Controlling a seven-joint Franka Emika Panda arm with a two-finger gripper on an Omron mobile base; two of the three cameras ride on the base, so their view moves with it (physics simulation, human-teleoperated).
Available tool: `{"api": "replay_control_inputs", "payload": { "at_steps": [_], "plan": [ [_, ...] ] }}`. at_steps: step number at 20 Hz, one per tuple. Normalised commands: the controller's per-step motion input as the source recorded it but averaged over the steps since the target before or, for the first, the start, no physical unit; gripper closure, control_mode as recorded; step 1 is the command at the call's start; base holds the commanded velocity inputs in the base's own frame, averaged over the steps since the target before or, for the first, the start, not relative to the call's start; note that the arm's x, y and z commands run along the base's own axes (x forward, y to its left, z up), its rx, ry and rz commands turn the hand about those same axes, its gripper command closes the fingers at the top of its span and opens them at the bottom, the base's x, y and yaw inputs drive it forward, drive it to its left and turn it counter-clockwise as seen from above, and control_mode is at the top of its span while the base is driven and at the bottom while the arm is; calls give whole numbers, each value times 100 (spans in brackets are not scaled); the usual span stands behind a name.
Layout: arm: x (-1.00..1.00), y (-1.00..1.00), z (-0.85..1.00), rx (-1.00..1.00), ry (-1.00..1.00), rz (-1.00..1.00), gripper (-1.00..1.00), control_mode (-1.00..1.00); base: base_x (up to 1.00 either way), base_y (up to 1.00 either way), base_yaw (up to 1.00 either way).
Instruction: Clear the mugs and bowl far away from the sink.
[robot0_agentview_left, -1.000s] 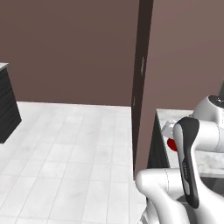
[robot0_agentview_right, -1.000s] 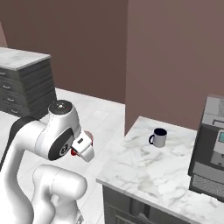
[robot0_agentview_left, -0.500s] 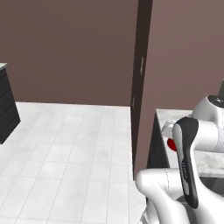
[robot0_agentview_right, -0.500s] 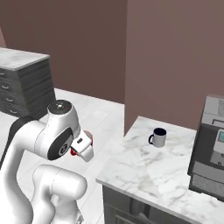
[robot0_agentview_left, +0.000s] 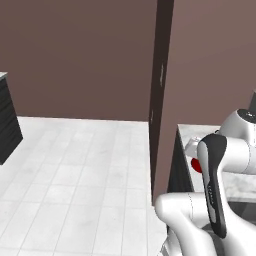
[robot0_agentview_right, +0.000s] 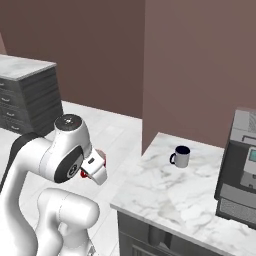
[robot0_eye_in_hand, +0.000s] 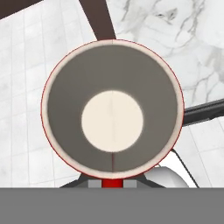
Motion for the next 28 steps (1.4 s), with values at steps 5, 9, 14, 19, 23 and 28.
{"api": "replay_control_inputs", "payload": {
  "at_steps": [5,9,14,19,23,28],
  "plan": [
    [0,-1,0,0,0,0,100,-100,0,0,0],
    [0,-12,0,0,0,0,100,-100,0,0,0],
    [3,-23,0,0,0,0,100,-100,0,0,0],
    [18,-24,0,0,2,0,100,-100,0,0,0],
    [21,-24,0,0,3,0,100,-100,0,0,0],
    [14,-35,-3,0,5,0,100,-100,0,0,0]
  ]
}}
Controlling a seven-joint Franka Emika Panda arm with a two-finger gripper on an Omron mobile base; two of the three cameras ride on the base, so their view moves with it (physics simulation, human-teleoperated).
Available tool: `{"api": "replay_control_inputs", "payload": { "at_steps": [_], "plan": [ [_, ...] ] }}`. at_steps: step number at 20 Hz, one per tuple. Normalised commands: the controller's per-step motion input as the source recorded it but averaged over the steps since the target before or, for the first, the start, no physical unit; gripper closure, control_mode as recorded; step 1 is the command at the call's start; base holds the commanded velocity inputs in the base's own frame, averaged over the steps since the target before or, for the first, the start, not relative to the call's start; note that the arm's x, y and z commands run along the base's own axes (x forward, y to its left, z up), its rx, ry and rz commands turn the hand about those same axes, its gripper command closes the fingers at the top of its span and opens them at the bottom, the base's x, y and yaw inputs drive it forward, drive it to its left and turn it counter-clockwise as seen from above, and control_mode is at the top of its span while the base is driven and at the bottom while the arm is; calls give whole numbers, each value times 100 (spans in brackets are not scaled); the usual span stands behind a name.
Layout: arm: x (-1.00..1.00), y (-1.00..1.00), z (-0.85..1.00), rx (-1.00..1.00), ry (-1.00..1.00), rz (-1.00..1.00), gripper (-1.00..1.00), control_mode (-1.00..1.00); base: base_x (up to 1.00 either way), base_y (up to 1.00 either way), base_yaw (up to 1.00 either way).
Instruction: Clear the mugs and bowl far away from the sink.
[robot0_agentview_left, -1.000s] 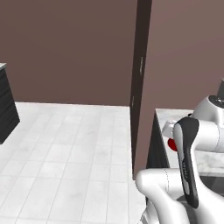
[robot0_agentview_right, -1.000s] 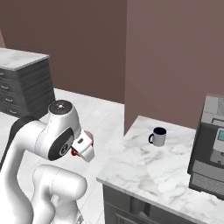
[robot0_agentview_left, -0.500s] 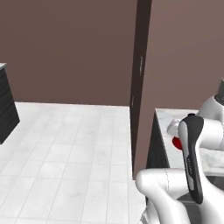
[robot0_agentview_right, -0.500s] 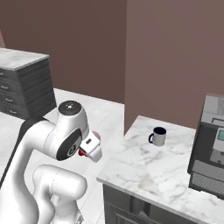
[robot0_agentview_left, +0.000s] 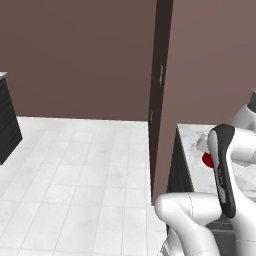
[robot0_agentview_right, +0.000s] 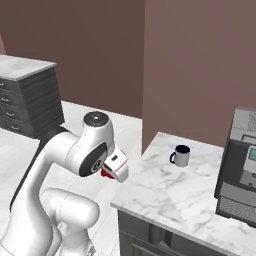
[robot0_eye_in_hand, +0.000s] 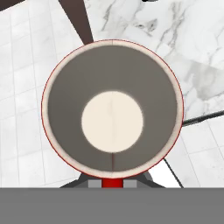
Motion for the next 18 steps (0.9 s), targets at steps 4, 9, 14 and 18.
{"api": "replay_control_inputs", "payload": {
  "at_steps": [4,9,14,18],
  "plan": [
    [5,-43,-14,0,8,0,100,-100,0,0,0],
    [0,-52,-33,-2,7,0,100,-100,0,0,0],
    [6,-47,-44,-6,1,0,100,-100,0,0,0],
    [13,-41,-49,-9,0,0,100,-100,0,0,0]
  ]
}}
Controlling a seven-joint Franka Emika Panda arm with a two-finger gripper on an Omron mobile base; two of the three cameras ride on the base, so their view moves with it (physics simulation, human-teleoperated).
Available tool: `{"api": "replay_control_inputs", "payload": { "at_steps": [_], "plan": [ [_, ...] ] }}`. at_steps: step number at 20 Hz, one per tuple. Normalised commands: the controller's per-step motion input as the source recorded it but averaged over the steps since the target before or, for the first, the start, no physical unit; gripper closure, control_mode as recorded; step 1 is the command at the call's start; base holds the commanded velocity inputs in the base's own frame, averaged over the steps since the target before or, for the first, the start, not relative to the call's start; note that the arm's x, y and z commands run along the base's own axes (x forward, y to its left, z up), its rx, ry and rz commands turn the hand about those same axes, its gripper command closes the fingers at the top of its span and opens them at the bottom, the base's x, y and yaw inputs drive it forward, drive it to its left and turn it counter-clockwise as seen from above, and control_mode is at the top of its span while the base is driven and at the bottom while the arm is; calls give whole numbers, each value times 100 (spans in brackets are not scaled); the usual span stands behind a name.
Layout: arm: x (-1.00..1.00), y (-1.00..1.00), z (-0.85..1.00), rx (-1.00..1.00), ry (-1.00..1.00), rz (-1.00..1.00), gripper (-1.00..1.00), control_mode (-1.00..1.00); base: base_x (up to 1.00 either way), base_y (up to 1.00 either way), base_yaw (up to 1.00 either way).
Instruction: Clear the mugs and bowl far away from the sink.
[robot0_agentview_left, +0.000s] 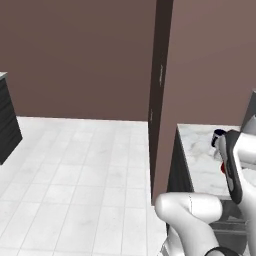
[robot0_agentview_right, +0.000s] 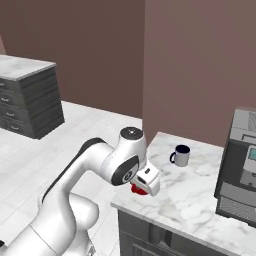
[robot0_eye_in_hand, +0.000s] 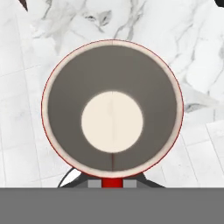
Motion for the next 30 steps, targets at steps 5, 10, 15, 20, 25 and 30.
{"api": "replay_control_inputs", "payload": {
  "at_steps": [5,10,15,20,25,30],
  "plan": [
    [14,-41,-43,-8,0,0,100,-100,0,0,0],
    [21,-43,-16,-1,0,0,100,-100,0,0,0],
    [27,-41,-1,0,0,0,100,-100,0,0,0],
    [33,-32,0,0,0,0,100,-100,0,0,0],
    [38,-14,-7,0,0,0,100,-100,0,0,0],
    [30,0,-28,0,0,0,100,-100,0,0,0]
  ]
}}
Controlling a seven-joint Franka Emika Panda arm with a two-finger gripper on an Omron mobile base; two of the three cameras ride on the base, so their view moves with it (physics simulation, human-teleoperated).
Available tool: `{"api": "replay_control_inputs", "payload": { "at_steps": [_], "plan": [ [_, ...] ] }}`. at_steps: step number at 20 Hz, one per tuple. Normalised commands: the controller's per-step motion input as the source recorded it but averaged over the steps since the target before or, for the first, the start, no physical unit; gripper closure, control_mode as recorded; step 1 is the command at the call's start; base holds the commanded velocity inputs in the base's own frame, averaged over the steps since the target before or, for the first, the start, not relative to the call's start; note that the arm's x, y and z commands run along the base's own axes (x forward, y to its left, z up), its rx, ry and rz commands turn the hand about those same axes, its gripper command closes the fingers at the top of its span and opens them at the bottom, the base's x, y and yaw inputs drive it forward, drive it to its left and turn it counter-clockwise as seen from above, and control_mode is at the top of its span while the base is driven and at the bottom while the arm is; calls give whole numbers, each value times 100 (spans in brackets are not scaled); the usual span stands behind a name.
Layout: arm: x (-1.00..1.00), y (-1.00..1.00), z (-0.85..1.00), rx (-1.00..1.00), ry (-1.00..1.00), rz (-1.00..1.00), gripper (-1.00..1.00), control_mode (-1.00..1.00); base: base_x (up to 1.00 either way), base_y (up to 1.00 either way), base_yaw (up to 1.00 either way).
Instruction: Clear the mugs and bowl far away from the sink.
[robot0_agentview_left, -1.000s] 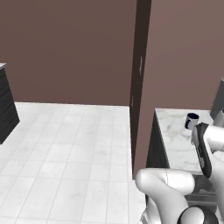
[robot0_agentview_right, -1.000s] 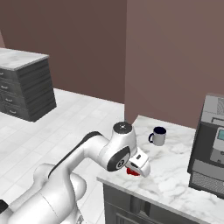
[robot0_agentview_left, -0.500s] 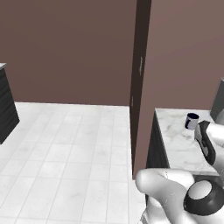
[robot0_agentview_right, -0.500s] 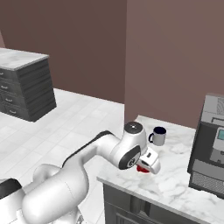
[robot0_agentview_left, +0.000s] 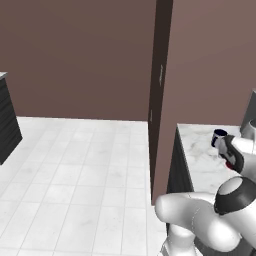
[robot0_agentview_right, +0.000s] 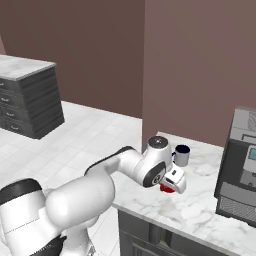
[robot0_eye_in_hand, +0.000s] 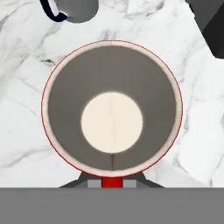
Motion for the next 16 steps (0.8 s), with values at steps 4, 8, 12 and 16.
{"api": "replay_control_inputs", "payload": {
  "at_steps": [4,8,12,16],
  "plan": [
    [29,0,-32,0,0,0,100,-100,0,0,0],
    [26,-1,-32,0,0,0,100,-100,0,0,0],
    [29,-7,-28,0,0,0,100,-100,0,0,0],
    [28,-12,-24,0,0,0,100,-100,0,0,0]
  ]
}}
